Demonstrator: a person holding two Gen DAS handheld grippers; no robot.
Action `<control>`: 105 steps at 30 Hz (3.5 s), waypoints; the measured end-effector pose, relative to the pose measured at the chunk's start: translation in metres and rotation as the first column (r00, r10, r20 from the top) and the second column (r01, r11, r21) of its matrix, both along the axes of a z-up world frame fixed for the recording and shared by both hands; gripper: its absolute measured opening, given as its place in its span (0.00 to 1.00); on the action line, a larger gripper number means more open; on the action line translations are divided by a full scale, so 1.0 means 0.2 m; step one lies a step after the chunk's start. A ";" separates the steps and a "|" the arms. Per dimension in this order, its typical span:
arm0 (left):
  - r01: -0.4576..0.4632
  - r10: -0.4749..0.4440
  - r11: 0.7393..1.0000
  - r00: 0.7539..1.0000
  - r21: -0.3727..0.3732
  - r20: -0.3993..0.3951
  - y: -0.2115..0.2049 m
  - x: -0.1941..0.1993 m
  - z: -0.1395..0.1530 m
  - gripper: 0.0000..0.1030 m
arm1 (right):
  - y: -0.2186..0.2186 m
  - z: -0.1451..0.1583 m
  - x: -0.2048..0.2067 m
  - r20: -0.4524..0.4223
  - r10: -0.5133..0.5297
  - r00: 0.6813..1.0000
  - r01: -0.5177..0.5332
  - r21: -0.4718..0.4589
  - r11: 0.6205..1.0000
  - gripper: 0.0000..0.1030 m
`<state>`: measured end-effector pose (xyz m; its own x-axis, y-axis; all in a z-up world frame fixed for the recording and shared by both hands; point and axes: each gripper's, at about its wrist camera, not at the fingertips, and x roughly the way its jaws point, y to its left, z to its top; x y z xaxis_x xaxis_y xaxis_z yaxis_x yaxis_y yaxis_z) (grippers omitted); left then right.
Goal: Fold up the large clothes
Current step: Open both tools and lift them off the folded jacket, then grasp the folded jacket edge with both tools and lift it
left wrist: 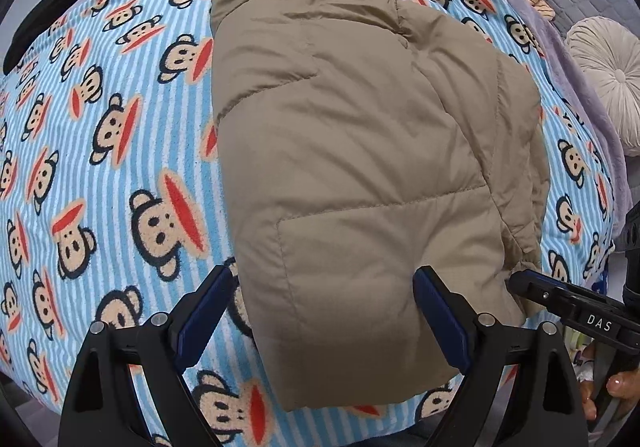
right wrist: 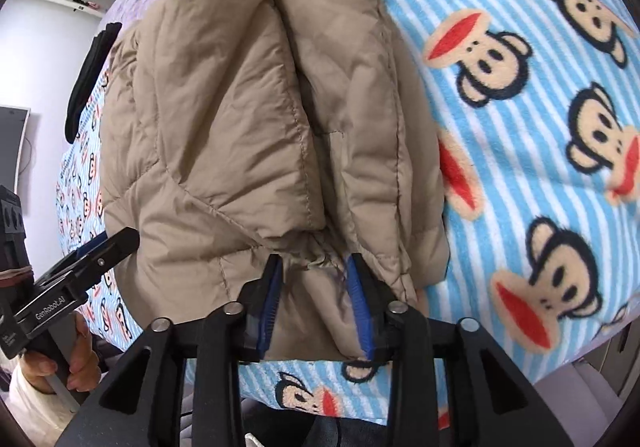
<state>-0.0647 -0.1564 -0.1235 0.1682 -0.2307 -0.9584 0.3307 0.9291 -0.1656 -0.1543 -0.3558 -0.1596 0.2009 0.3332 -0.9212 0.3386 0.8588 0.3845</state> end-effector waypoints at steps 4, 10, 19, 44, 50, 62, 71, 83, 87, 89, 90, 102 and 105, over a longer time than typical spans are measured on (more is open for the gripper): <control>0.017 -0.017 1.000 1.000 0.006 0.019 0.03 -0.04 0.05 0.90 | 0.02 0.06 -0.05 0.018 -0.033 0.999 0.033 -0.027 0.999 0.40; 0.024 -0.024 1.000 0.999 0.005 0.048 0.10 -0.08 0.08 0.90 | 0.06 0.17 -0.15 0.068 -0.074 0.995 0.078 -0.054 0.996 0.58; 0.057 -0.057 0.998 0.997 0.007 0.060 0.14 -0.13 0.10 1.00 | 0.04 0.26 -0.32 0.119 -0.136 0.984 0.143 -0.050 0.989 0.68; -0.082 0.082 0.996 0.997 0.022 -0.005 0.00 0.20 0.01 1.00 | -0.22 0.21 0.18 0.087 0.027 0.996 -0.024 -0.037 0.999 0.92; -0.085 0.085 0.996 0.996 0.003 -0.037 -0.02 0.24 -0.03 1.00 | -0.21 0.16 0.26 0.088 0.093 0.992 -0.095 0.015 0.995 1.00; -0.042 0.034 0.992 0.997 -0.121 -0.072 0.01 0.36 -0.03 1.00 | -0.19 -0.11 0.45 -0.056 0.160 0.985 -0.155 0.080 0.985 1.00; -0.135 0.060 0.925 0.975 -0.356 -0.215 0.20 0.61 -0.26 1.00 | -0.23 -0.13 0.55 0.018 0.218 0.976 -0.217 0.197 0.956 1.00; -0.234 0.088 0.885 0.933 -0.403 -0.348 0.08 0.65 -0.48 1.00 | -0.21 -0.42 0.73 -0.018 0.143 0.990 -0.125 0.395 0.910 1.00; -0.178 0.092 0.921 0.964 -0.346 -0.249 0.00 0.60 -0.38 0.90 | -0.21 -0.43 0.73 -0.046 0.100 0.994 -0.074 0.391 0.917 1.00; -0.159 0.091 0.930 0.973 -0.331 -0.211 -0.02 0.58 -0.32 0.80 | -0.21 -0.43 0.73 -0.057 0.083 0.995 -0.055 0.388 0.920 0.96; -0.159 0.096 0.930 0.975 -0.331 -0.199 -0.03 0.57 -0.30 0.78 | -0.21 -0.42 0.72 -0.055 0.076 0.996 -0.049 0.390 0.920 0.94; -0.118 0.083 0.907 0.991 -0.404 -0.104 0.15 0.59 -0.06 0.69 | -0.10 -0.22 0.75 0.060 0.039 0.997 -0.062 0.453 0.889 0.50; -0.100 0.073 0.903 0.994 -0.419 -0.080 0.31 0.65 0.02 0.69 | -0.03 -0.18 0.76 0.092 0.019 0.996 -0.059 0.459 0.886 0.50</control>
<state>0.0651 -0.0949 -0.1198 0.1502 -0.6027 -0.7837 0.2287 0.7924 -0.5655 -0.0025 -0.3611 -0.1952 0.2475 0.7255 -0.6422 0.2581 0.5895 0.7654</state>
